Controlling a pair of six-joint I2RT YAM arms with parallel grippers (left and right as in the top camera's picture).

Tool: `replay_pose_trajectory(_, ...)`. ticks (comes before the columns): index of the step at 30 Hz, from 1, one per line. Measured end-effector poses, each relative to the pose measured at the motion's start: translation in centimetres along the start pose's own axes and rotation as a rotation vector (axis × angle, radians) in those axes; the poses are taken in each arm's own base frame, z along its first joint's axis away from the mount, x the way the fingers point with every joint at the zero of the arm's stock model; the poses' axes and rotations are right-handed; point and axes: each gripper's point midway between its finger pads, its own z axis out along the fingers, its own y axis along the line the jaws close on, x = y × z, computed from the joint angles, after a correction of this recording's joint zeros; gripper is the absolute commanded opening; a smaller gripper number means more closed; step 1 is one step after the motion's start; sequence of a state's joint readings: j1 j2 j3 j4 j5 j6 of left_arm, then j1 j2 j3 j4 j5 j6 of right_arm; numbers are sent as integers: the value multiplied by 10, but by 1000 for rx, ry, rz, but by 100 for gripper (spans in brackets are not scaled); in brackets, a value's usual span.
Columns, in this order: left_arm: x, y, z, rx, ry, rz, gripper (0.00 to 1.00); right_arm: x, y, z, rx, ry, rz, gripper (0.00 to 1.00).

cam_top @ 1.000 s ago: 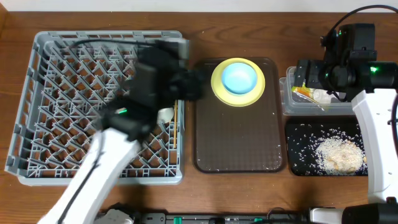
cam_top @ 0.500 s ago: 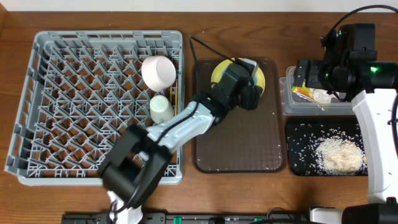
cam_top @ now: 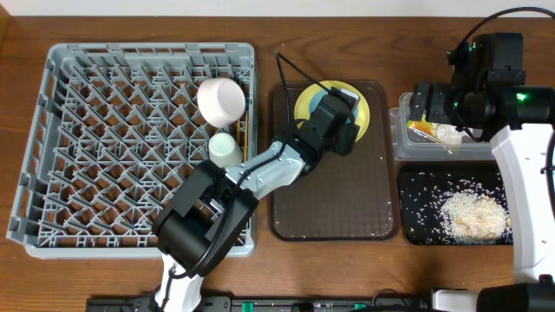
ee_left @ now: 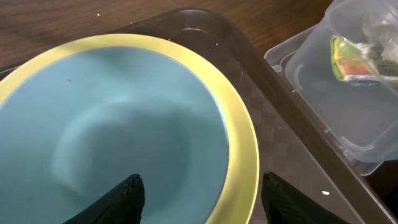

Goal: Sort waste into correct bins and load items into the dishwasher rack
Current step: 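Grasp the rim of the blue bowl on the yellow plate and lift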

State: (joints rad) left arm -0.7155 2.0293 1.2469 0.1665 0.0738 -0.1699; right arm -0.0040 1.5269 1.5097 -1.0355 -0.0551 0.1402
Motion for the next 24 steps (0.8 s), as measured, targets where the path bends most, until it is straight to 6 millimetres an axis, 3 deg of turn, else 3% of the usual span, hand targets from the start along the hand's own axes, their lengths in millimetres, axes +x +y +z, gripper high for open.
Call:
replay_pose_trajectory(12,0,5,-9,-32,19,74,58,0,0,0,0,0,0,99)
replay_pose_trajectory(14,-1,7,-20,-51,40,73,51,0,0,0,0,1,0,99)
replay_pose_trajectory(16,-2,11,-36,-84,64,57,33,0,0,0,0,0,0,99)
replay_pose_trajectory(17,-4,13,-46,-100,73,50,29,0,0,0,0,0,0,99)
replay_pose_trajectory(21,-10,17,-83,-141,100,34,25,0,0,0,0,0,0,99)
replay_pose_trajectory(24,1,21,-91,-165,152,21,24,0,0,0,0,0,0,99)
